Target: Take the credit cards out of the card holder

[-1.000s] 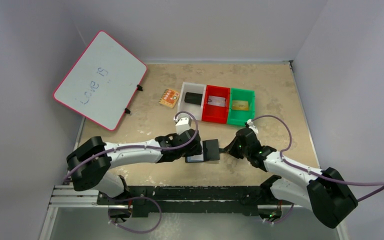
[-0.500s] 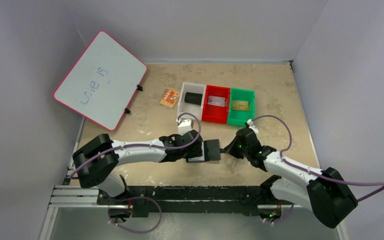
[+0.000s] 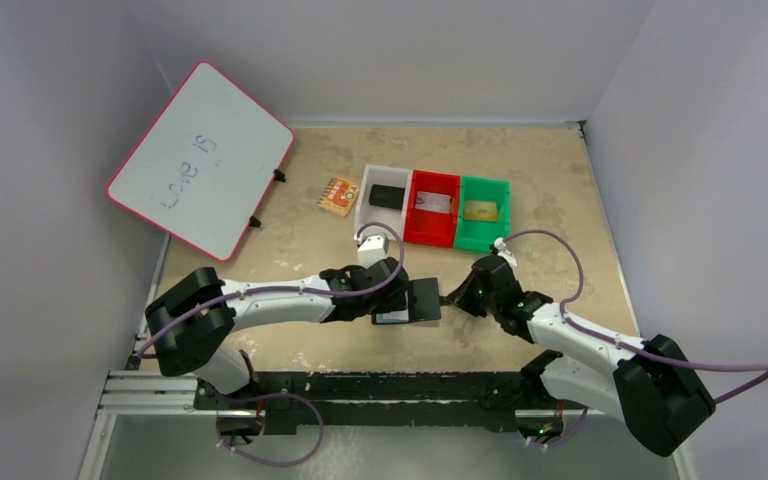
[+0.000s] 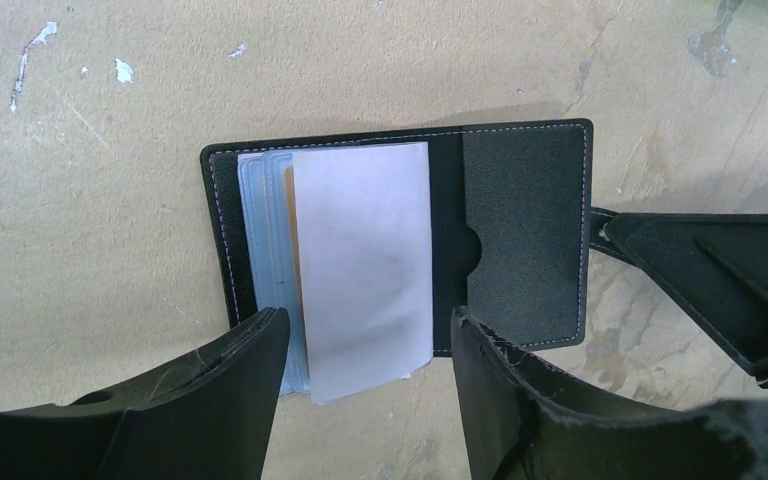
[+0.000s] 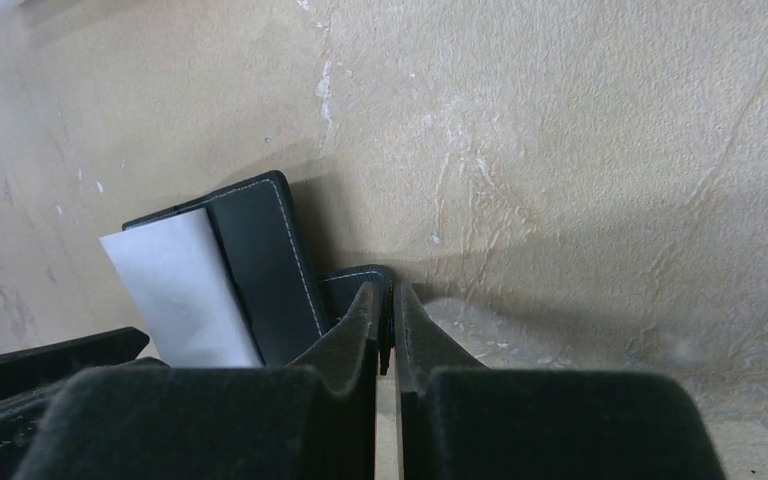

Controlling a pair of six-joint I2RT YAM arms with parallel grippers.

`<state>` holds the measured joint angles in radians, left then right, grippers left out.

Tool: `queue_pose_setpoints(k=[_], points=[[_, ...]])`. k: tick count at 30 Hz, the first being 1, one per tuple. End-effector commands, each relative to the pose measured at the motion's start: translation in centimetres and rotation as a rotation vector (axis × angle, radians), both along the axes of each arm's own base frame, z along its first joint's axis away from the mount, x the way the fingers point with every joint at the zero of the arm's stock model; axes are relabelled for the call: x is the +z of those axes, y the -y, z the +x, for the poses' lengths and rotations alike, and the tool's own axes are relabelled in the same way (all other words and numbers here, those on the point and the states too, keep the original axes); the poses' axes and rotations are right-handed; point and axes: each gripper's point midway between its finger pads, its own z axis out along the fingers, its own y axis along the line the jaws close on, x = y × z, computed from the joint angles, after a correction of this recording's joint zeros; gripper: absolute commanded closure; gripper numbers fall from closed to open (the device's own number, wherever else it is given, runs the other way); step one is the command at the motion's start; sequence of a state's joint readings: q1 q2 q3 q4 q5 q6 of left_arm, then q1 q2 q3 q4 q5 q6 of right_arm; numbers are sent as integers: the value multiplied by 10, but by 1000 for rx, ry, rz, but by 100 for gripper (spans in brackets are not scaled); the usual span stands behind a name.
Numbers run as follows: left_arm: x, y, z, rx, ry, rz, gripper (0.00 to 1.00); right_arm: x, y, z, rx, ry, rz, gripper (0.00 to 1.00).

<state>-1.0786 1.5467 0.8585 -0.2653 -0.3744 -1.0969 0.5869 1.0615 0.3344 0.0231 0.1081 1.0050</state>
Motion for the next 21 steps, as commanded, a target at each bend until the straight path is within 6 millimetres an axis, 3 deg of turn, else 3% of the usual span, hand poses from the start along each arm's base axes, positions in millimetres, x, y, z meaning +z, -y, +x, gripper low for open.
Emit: queue_pose_setpoints(k=[1, 7, 17, 21], points=[[18, 5, 9, 18, 47, -4, 39, 3, -3, 5, -3, 21, 18, 97], [17, 15, 7, -3, 45, -33, 39, 3, -3, 6, -3, 19, 19, 97], [6, 12, 3, 8, 37, -16, 40, 6, -6, 8, 1, 26, 27, 97], [11, 24, 0, -26, 38, -50, 46, 5, -6, 9, 3, 26, 26, 97]])
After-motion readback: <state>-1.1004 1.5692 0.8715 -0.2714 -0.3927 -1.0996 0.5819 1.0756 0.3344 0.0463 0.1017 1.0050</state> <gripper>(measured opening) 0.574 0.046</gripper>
